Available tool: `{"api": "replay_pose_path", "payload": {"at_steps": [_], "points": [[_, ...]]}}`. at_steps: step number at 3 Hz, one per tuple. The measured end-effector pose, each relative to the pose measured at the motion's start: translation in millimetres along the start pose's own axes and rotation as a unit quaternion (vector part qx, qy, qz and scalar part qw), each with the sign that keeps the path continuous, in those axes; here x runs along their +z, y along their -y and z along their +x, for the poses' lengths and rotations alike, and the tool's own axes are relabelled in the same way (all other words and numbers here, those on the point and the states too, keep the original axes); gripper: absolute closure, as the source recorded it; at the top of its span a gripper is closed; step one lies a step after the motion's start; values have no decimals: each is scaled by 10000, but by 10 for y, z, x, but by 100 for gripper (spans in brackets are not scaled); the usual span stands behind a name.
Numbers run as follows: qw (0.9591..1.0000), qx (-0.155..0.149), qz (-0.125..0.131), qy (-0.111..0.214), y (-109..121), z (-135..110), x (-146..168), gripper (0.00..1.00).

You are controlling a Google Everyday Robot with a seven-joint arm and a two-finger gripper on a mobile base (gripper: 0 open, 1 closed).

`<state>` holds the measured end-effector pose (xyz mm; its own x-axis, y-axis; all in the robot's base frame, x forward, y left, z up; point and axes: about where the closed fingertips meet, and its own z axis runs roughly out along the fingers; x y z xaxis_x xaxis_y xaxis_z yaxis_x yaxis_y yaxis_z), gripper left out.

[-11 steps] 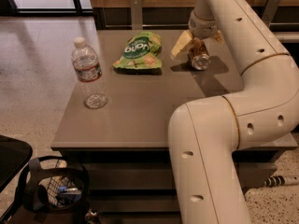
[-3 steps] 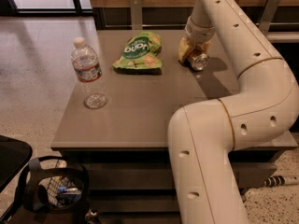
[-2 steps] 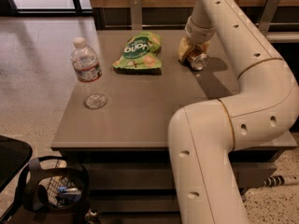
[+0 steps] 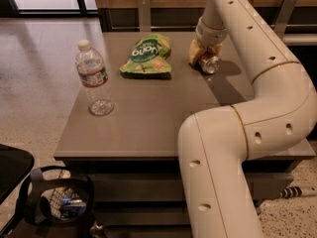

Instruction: Place orange can upright

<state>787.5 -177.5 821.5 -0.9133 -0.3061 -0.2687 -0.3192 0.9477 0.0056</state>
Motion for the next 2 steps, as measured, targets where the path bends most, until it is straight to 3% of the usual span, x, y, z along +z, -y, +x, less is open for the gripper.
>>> {"api": "replay_pose_path", "payload": {"at_steps": [2], "points": [[9978,169,237,590,315,-57,-445,100]]}}
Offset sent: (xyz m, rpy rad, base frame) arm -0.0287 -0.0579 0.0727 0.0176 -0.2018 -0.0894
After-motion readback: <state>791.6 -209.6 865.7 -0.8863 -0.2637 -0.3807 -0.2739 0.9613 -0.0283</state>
